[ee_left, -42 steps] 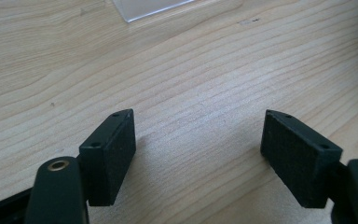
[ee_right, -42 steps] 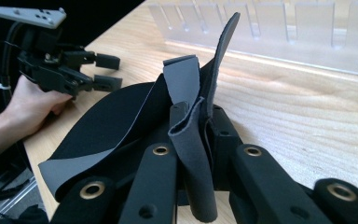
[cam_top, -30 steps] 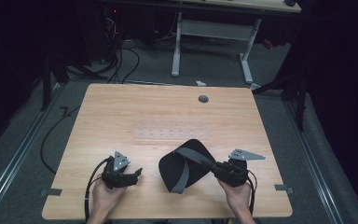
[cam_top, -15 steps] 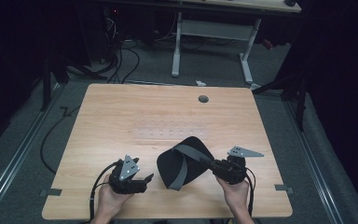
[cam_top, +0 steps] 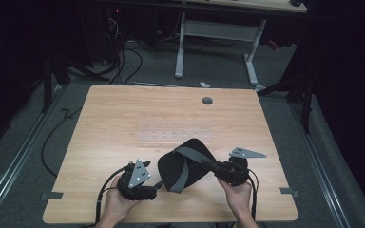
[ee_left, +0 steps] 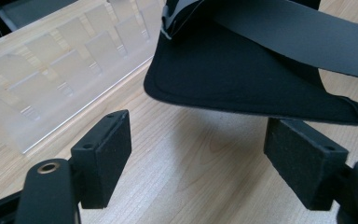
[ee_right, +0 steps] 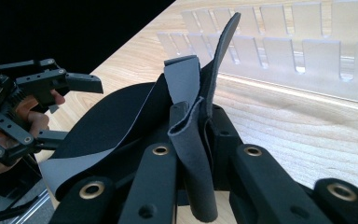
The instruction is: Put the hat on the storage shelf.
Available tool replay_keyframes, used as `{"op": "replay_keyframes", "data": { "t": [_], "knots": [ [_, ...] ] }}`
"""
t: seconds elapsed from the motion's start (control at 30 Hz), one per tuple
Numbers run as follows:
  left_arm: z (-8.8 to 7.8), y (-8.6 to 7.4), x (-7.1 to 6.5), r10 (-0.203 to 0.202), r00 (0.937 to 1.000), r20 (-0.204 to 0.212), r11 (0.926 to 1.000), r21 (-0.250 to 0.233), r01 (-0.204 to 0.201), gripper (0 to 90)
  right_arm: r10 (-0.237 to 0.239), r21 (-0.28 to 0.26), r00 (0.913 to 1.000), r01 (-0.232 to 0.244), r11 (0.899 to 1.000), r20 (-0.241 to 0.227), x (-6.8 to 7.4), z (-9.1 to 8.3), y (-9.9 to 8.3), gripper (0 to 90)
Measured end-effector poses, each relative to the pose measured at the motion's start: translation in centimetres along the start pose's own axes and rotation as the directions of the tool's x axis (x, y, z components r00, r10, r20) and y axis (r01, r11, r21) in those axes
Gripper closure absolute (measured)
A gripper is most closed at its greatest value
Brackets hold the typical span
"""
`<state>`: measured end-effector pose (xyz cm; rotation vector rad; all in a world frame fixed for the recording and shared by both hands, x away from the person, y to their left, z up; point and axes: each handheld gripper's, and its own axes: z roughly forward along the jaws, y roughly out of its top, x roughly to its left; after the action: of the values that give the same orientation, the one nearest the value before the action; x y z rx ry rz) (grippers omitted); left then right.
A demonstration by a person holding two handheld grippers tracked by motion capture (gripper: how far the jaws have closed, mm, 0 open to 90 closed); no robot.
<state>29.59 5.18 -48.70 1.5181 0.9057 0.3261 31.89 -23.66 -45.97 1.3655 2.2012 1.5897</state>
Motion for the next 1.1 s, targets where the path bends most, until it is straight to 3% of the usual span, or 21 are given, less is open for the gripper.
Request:
{"op": "replay_keyframes", "data": {
  "t": [0.07, 0.3, 0.73, 1.1],
  "knots": [
    [0.1, -0.1, -0.1, 0.028, 0.9996, 0.001, 0.9996, 0.007, -0.028, 23.5, -0.001, 0.003, 1.0000, 0.001, 1.000, -0.002, 0.0, 0.1, 0.1, 83.0],
    [0.4, -0.3, -0.7, 0.063, 0.9980, 0.009, 0.9979, 0.015, -0.063, 24.1, -0.002, 0.025, 1.0000, 0.002, 1.000, -0.002, 0.3, 0.5, 0.3, 83.0],
    [0.4, -0.3, -1.0, 0.097, 0.9953, 0.008, 0.9951, 0.020, -0.097, 26.9, -0.011, 0.049, 0.9999, 0.011, 0.999, -0.011, 0.7, 1.0, 0.5, 82.9],
    [0.4, 0.0, -0.8, 0.094, 0.9953, -0.021, 0.9955, 0.015, -0.094, 33.2, -0.012, 0.053, 0.9996, 0.013, 0.999, -0.026, 1.1, 1.1, 0.6, 82.8]
  ]
}}
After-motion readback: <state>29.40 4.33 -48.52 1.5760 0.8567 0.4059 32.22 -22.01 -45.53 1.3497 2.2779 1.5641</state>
